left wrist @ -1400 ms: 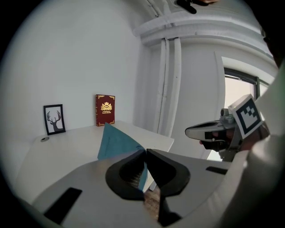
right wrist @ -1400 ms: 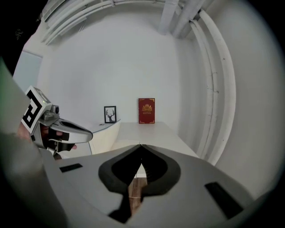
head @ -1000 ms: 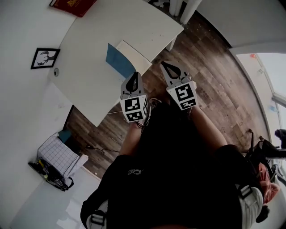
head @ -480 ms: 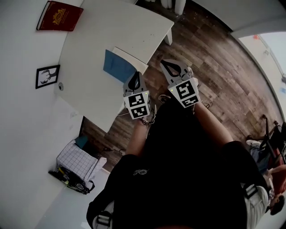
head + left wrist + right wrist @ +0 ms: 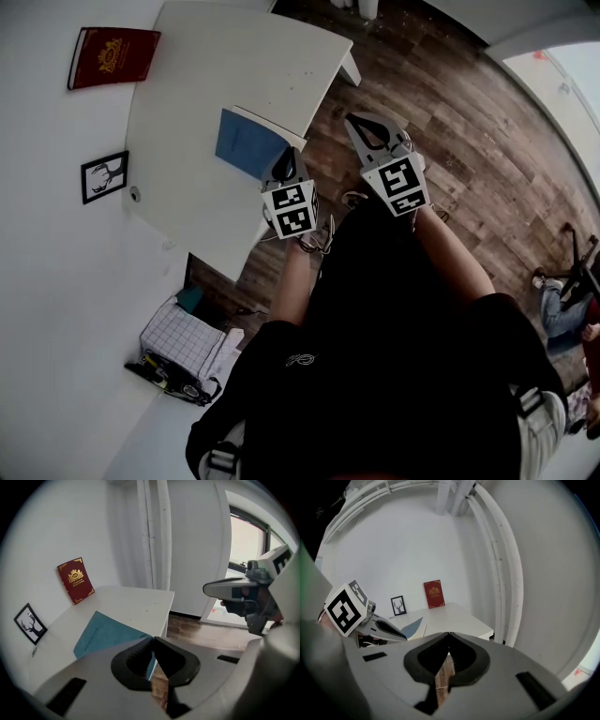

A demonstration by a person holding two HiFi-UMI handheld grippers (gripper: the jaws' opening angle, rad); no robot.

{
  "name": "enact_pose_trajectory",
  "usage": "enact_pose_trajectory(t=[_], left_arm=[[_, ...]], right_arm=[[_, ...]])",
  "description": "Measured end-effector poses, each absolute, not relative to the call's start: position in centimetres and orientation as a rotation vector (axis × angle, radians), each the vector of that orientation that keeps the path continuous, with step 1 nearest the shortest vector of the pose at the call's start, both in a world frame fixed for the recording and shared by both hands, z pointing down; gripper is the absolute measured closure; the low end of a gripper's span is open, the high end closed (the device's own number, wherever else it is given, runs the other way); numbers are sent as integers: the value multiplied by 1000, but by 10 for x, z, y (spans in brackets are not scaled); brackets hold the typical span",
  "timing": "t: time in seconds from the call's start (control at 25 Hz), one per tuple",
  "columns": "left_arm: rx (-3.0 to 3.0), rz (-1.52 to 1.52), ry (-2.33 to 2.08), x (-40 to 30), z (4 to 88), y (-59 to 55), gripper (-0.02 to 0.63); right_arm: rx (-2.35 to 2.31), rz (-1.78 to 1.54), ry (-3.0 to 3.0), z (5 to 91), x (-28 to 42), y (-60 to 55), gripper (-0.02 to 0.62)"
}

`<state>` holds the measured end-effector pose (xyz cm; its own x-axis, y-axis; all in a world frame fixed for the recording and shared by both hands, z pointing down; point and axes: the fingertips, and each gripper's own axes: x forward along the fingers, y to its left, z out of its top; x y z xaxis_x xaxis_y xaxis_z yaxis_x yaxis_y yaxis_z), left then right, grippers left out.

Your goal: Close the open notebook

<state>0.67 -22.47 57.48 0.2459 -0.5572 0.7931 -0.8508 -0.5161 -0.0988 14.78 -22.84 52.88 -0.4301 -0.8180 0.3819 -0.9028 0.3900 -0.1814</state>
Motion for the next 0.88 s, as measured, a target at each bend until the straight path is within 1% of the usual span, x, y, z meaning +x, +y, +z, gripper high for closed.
enact_pose_trajectory(t=[0.28,0.64,0.88], left_arm=[[2153,1247,-1247,11,588,-228,586],[2143,1470,-1161,18,598,-230,583],[2136,1543,-1112,21,602,-230,577]], right_arm=[[1566,581,-2384,540,165,-233,572],[1570,604,-2388,545,168,-244,572],[1575,598,-2395,542,170,-251,572]])
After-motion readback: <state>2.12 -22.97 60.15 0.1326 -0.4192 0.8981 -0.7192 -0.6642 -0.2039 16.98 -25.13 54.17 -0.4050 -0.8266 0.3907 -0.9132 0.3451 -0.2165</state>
